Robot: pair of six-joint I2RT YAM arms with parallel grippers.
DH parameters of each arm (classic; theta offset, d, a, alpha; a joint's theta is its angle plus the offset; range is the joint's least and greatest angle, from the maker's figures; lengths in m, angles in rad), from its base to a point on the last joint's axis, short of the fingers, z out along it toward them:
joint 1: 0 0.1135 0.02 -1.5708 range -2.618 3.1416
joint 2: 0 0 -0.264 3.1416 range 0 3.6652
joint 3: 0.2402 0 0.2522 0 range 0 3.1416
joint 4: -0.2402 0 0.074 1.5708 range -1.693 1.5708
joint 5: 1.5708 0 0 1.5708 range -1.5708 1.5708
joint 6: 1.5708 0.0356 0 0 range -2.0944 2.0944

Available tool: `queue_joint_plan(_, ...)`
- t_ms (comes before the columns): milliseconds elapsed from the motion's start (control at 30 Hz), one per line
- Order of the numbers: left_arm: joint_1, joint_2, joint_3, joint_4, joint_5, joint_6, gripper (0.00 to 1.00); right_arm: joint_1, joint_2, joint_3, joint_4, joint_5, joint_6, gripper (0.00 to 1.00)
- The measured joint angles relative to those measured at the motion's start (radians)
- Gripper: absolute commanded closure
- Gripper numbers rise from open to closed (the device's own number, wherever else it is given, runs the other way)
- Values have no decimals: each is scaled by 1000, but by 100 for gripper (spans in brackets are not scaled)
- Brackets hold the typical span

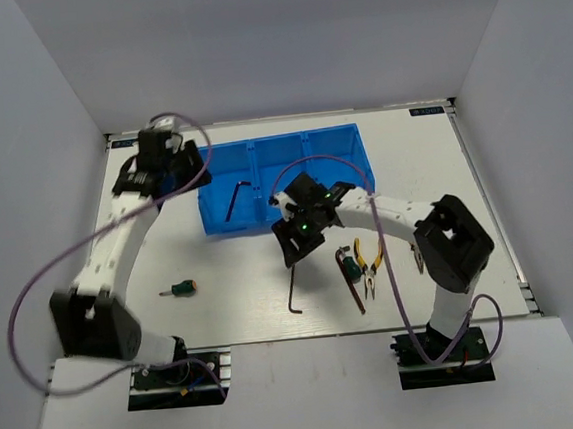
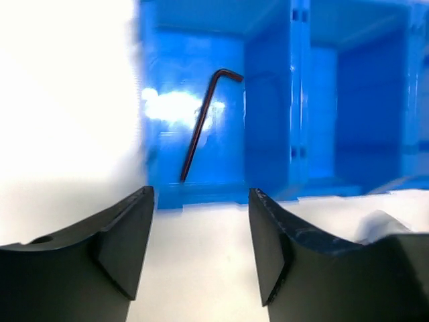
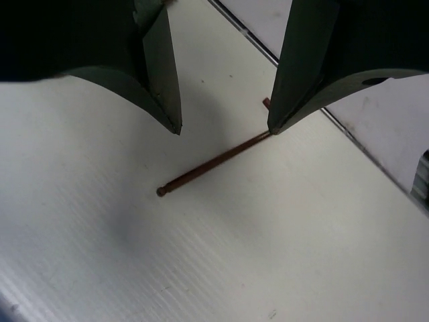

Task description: Sort the tools into containers

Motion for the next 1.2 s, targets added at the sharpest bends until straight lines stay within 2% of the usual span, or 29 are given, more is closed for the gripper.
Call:
queue_joint_plan(167, 6, -410, -201, -132, -131, -131, 27, 86, 91, 18, 5, 121, 148, 43)
queue_joint_plan(267, 12, -537, -274, -226, -170, -178, 26, 112, 115, 18, -5, 177, 212, 44)
queue_joint_plan(467, 13, -574, -355, -332, -185, -245, 26, 132, 120, 18, -9, 259, 310, 50)
queue_joint_plan(733, 13, -668, -367, -412, -185, -292, 26, 234, 143, 28, -20, 346, 396, 58)
queue_joint_plan(833, 13, -714, -388, -430, -185, -308, 26, 253, 143, 22, -23, 354, 417, 70)
queue_joint_plan(867, 13, -725, -397, -436, -185, -312, 26, 255, 143, 21, -24, 359, 422, 79)
queue_joint_plan(967, 13, -745, -412, -462, -185, -325, 26, 257, 143, 17, -26, 372, 441, 90)
queue_joint_plan(1133, 13, -758, -412, -486, -185, -338, 26, 261, 143, 13, -25, 393, 455, 93)
queue_joint_plan(1200, 13, -764, -412, -497, -185, -342, 26, 263, 146, 15, -25, 400, 454, 99)
